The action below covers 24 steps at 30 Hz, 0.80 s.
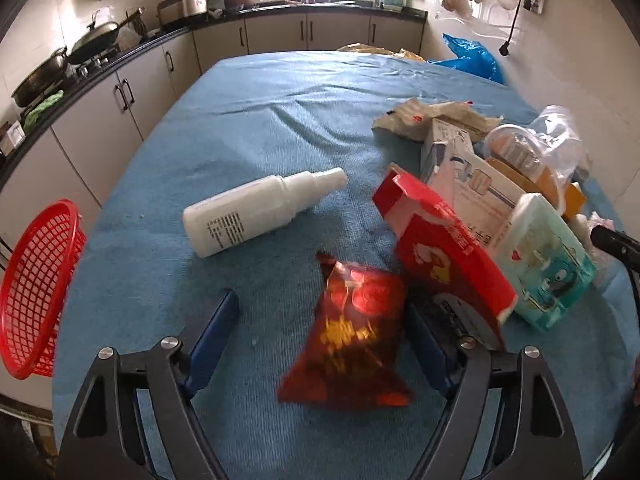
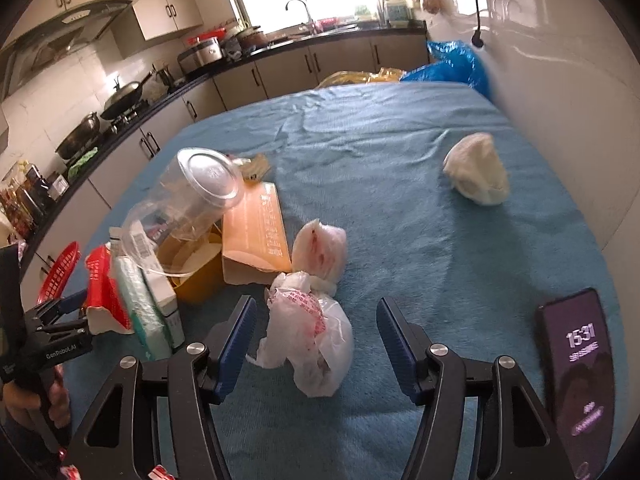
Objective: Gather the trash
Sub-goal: 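Grasp the red snack packet with the left tool while the right tool grasps the white plastic bag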
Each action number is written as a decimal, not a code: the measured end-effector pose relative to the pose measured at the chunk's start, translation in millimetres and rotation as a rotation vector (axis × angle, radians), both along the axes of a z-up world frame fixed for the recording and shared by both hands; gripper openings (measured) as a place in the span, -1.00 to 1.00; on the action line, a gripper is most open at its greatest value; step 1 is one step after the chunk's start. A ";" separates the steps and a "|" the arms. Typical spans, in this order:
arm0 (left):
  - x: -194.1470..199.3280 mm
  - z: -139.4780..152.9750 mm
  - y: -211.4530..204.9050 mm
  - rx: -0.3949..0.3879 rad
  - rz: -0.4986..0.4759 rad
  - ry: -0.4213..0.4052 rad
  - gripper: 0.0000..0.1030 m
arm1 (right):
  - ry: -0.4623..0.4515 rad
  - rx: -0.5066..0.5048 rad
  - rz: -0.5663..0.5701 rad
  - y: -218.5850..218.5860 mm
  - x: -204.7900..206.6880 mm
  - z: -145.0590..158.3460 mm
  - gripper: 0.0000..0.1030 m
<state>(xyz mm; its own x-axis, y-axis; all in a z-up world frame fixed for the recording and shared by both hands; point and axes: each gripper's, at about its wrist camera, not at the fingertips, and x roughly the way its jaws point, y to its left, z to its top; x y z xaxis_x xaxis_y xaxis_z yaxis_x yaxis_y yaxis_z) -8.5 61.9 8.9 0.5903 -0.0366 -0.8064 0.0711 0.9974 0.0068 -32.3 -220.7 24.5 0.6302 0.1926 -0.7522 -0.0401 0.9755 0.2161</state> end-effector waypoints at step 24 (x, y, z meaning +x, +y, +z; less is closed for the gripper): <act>-43.4 36.0 26.3 -0.059 0.088 -0.127 -0.39 | -0.154 0.005 0.031 15.6 -51.3 47.2 -0.36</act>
